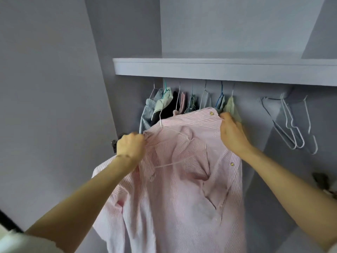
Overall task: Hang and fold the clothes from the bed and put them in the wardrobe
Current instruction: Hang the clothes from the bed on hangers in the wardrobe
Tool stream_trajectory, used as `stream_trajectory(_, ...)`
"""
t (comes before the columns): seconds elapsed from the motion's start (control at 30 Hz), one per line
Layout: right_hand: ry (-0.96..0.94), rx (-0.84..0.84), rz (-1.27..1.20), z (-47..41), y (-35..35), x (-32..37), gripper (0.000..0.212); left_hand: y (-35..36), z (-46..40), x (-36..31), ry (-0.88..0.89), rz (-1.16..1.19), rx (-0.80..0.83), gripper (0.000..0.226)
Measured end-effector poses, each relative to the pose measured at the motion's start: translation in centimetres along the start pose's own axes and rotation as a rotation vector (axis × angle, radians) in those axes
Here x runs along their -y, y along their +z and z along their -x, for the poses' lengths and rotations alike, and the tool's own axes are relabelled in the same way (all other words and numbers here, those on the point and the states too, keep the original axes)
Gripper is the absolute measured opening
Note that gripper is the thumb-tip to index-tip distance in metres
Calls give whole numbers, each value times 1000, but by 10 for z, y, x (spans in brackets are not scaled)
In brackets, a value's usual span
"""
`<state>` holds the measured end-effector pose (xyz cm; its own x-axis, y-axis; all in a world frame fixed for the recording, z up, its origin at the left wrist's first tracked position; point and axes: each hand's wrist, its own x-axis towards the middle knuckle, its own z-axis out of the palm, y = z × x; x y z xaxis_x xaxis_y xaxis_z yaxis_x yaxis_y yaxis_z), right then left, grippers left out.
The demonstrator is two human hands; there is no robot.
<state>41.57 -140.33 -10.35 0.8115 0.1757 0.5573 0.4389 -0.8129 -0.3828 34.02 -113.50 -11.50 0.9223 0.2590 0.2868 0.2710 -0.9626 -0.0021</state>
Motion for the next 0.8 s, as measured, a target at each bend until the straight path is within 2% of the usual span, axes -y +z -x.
stream_trajectory(0.07,9,-54,-135,4,3,9,27,-5,-3,1,-56,165,-59,30)
stream_trajectory(0.1,10,4,-152,9,8,12,27,-6,-4,4,-75,262,-100,30)
stream_trajectory(0.2,-26,379,-105,17,28,6,44,-7,-7,13,1,474,-233,24)
stream_trajectory(0.33,203,631,-390,8,14,-6,56,-8,-5,21,88,522,-340,23)
stream_trajectory(0.43,325,938,-474,5,-2,-14,72,-8,1,23,139,514,-420,23)
stream_trajectory(0.47,331,991,-481,4,-7,-11,81,-8,2,24,163,512,-435,23)
stream_trajectory(0.53,278,923,-421,0,-10,-1,89,-8,5,26,213,512,-453,28)
stream_trajectory(0.67,-56,432,-56,-1,-4,28,67,-6,11,30,305,516,-472,48)
stream_trajectory(0.8,-379,65,-28,17,11,56,61,-6,14,29,326,514,-490,47)
